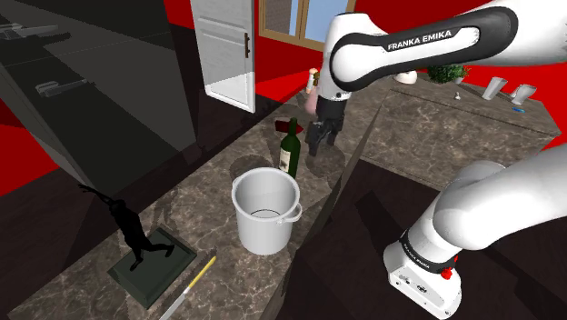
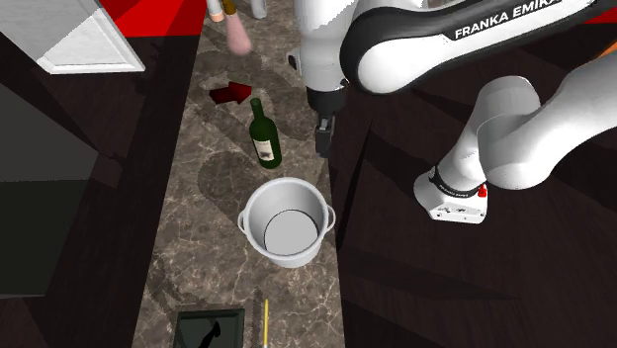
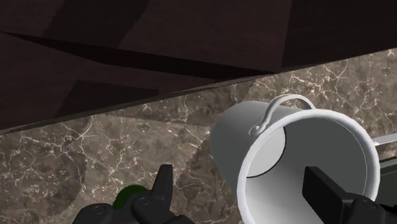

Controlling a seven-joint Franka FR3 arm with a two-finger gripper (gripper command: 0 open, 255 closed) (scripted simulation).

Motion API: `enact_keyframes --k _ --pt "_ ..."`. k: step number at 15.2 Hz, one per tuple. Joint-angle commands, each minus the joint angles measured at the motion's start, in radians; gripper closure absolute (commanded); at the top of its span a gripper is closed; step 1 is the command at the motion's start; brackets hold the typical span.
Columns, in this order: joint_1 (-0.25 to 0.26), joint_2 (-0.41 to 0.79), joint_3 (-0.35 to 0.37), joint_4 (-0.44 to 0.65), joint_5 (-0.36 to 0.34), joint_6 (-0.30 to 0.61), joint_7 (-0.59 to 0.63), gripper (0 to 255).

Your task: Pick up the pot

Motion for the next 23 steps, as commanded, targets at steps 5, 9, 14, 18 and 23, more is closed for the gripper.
enact_keyframes --k 5,9,14,18,23 --pt "0.02 0.206 0.059 0.012 0.009 0.216 0.041 0" --pt "0.03 0.364 0.092 0.058 -0.009 0.341 0.08 0" --pt "0.035 0.466 0.103 0.073 -0.026 0.433 0.098 0" --pt "0.036 0.513 0.104 0.061 -0.029 0.491 0.097 0" --pt "0.035 0.517 0.104 0.059 -0.029 0.497 0.095 255"
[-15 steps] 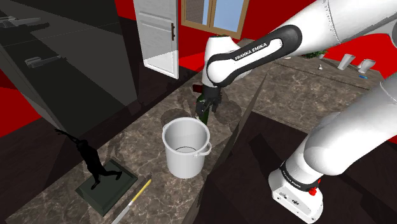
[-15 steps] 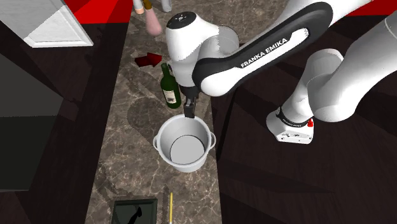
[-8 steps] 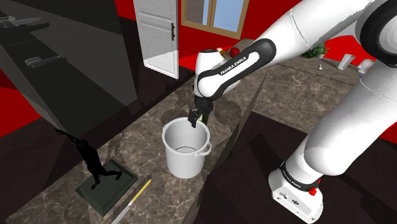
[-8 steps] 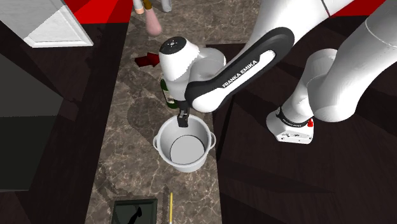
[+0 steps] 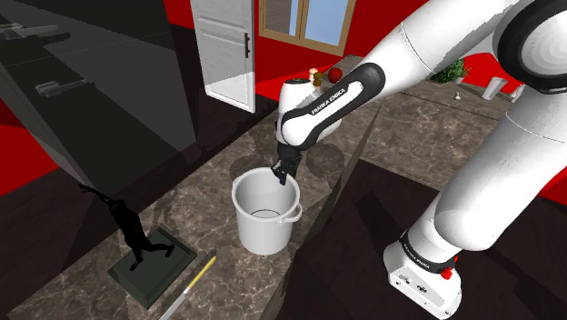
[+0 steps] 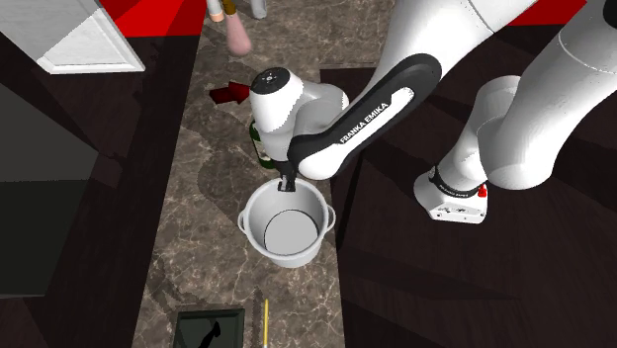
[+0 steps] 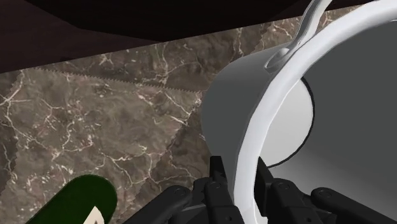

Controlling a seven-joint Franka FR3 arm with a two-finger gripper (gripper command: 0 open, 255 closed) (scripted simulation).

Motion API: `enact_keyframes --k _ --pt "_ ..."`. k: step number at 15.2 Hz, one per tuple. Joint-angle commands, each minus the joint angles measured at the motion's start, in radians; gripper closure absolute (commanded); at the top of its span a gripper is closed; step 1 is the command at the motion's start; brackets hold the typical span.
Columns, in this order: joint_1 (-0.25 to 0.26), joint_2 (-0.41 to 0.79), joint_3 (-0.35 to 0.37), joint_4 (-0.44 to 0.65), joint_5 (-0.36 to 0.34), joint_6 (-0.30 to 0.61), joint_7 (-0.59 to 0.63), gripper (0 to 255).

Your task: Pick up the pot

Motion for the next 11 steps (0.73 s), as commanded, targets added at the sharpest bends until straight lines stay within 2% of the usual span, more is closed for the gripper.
enact_keyframes --k 1,7,11 --pt "0.0 0.0 0.0 0.0 0.0 0.001 0.0 255" --pt "0.001 0.003 0.001 0.0 0.0 0.003 0.002 255" --pt "0.0 -0.044 0.0 0.012 0.003 -0.055 0.003 255"
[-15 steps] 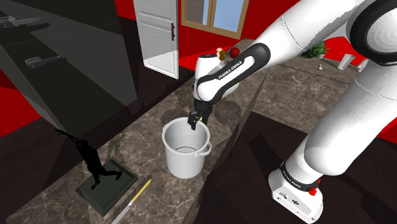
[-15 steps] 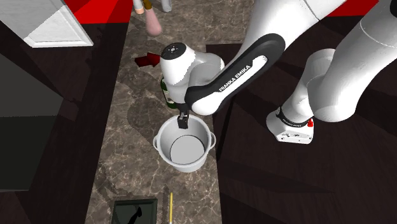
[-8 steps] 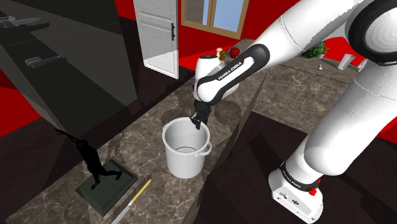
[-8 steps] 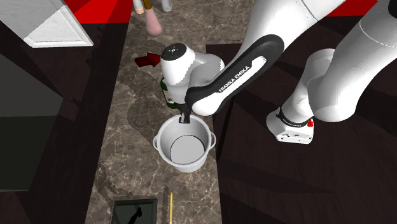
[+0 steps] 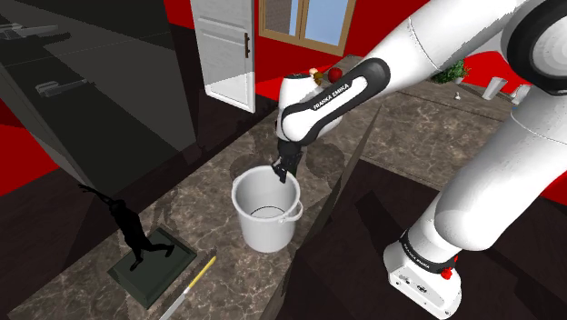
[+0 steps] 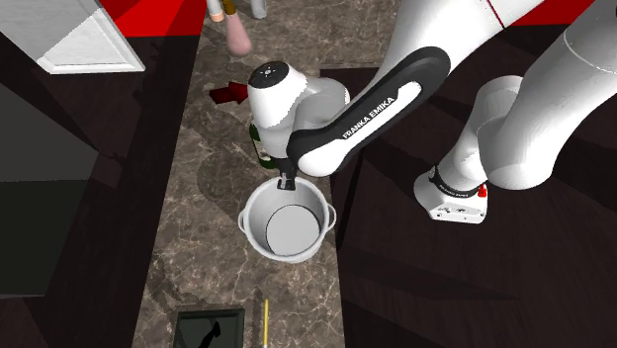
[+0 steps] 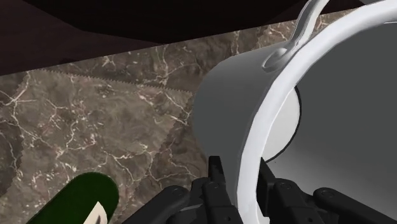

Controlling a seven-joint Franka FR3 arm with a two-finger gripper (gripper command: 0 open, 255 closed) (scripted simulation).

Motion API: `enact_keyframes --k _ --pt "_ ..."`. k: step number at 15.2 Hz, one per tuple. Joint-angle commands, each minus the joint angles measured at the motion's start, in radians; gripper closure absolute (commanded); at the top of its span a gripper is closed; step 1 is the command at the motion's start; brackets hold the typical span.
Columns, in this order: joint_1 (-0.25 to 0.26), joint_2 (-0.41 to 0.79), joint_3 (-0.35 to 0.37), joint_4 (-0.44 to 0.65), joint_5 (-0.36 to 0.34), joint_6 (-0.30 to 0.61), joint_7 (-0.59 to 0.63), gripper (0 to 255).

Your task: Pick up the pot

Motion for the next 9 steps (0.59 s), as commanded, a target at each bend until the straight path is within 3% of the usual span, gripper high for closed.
enact_keyframes --k 1,9 --pt "0.0 -0.025 0.0 0.006 0.003 -0.027 0.001 255" --pt "-0.002 -0.106 -0.004 0.042 0.006 -0.143 0.005 255"
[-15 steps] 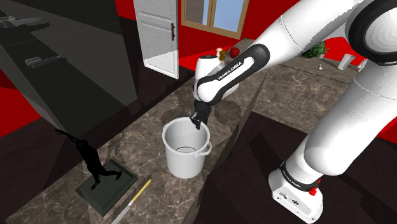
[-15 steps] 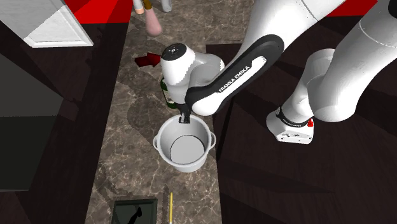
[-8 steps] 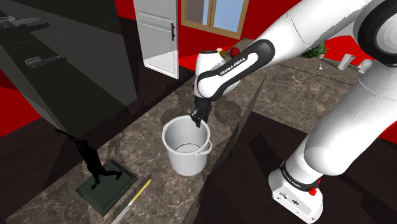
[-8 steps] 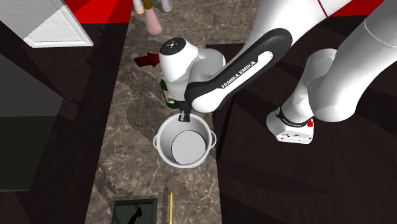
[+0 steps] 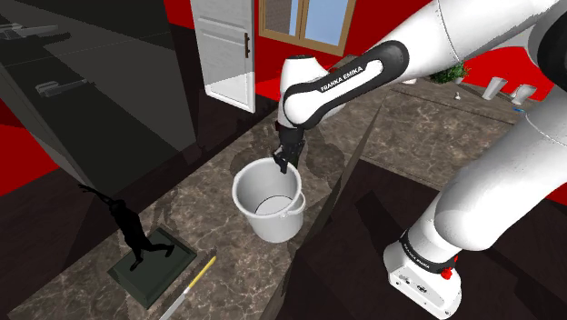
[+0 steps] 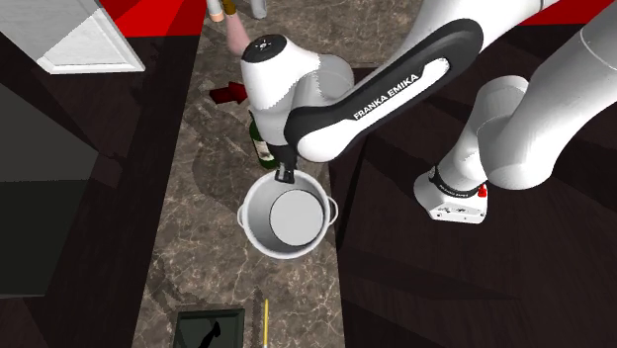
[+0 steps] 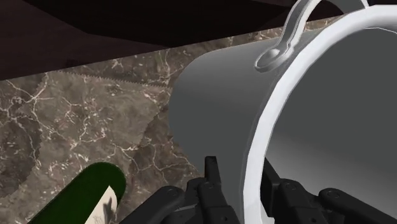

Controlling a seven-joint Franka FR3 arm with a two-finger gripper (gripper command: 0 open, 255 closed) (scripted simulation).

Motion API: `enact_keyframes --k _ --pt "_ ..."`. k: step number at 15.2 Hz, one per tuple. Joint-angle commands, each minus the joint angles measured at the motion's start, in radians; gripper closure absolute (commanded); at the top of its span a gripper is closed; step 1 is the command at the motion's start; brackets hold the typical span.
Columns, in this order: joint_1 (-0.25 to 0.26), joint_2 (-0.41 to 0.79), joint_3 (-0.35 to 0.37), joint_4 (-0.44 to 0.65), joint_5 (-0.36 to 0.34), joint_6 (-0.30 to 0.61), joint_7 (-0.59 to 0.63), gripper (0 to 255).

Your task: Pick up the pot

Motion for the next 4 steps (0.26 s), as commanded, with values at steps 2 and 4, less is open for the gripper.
enact_keyframes --k 2,4 --pt "0.001 -0.031 0.0 0.017 0.002 -0.042 0.004 255" --pt "0.001 -0.032 -0.001 0.018 0.002 -0.044 0.004 255"
